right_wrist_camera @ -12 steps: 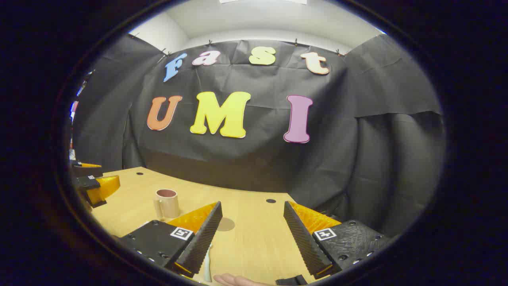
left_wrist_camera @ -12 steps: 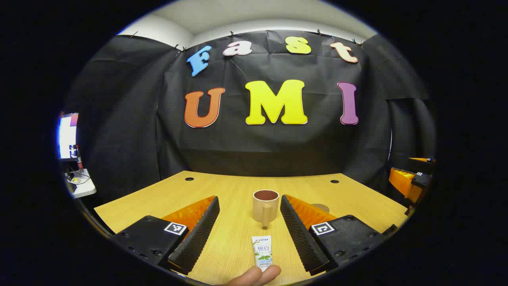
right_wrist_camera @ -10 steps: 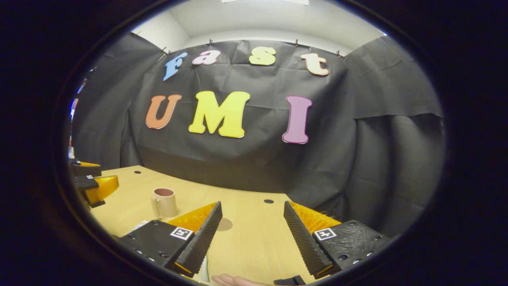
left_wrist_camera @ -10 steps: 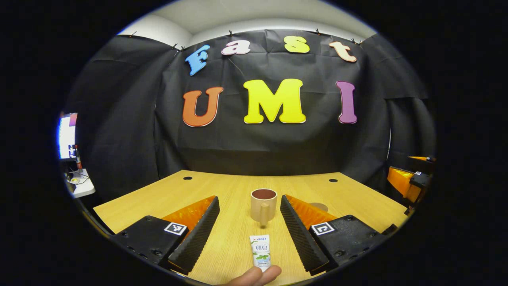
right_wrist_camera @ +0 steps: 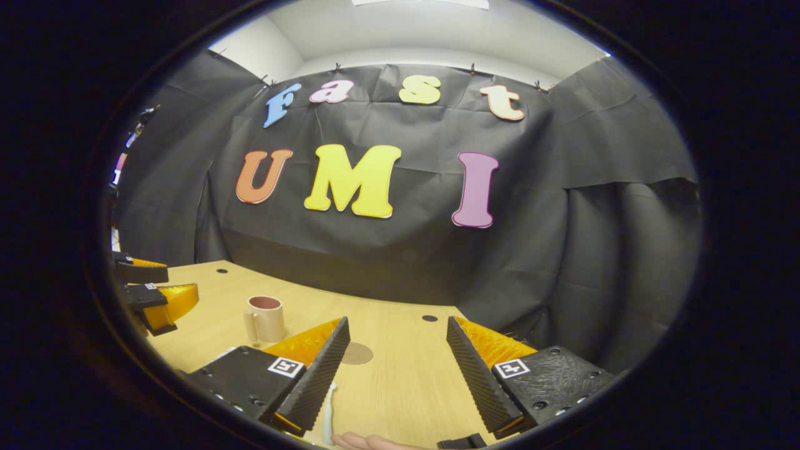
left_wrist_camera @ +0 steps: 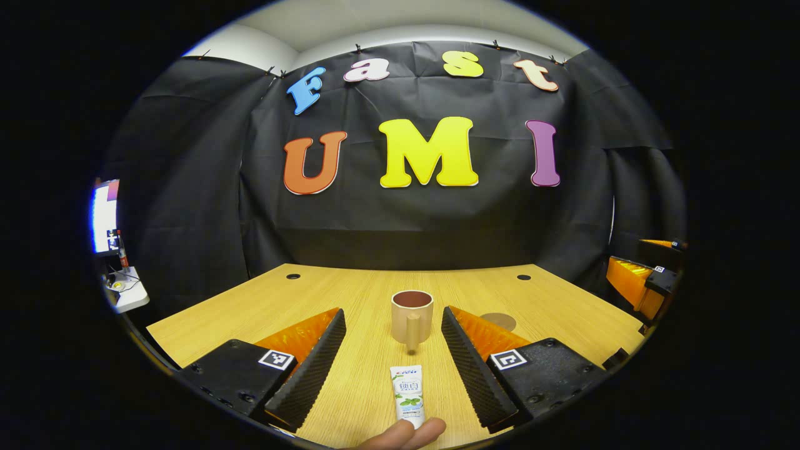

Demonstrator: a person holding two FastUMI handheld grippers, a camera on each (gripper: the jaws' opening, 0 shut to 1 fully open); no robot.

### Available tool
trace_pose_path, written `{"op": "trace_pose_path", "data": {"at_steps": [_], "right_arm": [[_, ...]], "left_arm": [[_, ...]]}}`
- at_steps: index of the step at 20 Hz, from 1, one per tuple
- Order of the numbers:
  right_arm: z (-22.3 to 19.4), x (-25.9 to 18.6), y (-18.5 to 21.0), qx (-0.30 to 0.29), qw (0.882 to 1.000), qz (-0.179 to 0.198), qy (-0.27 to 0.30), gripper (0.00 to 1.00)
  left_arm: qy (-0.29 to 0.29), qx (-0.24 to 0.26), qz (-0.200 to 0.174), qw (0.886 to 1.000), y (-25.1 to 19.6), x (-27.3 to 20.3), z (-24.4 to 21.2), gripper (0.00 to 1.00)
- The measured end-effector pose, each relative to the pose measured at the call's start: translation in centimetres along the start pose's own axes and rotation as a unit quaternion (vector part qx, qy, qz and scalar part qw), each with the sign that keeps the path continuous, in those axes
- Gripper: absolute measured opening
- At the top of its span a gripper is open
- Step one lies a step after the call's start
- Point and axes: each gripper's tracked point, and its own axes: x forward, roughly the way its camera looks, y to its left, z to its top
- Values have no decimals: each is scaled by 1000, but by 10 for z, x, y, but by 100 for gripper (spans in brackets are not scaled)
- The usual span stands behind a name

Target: Put the toothbrush and toothpaste on the desktop into the cup, then pick up the cup and place it on the coaster on the desktop.

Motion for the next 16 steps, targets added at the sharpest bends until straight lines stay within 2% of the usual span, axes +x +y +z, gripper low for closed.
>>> {"op": "trace_pose_path", "data": {"at_steps": [4,5,9,10,16], "right_arm": [[4,-1,-3,8,1000,-5,-8,93],[4,-1,-4,9,1000,-7,-8,96],[-3,2,-3,12,1000,-2,1,96],[-3,4,-4,14,1000,-4,2,94],[-9,8,-10,20,1000,-6,9,95]], "left_arm": [[7,-9,3,1000,1,1,-2,98],[10,-11,3,1000,0,1,-3,98],[19,-13,6,1000,2,1,-7,98],[22,-10,6,1000,2,2,-9,98],[74,10,10,997,-5,1,-49,98]]}}
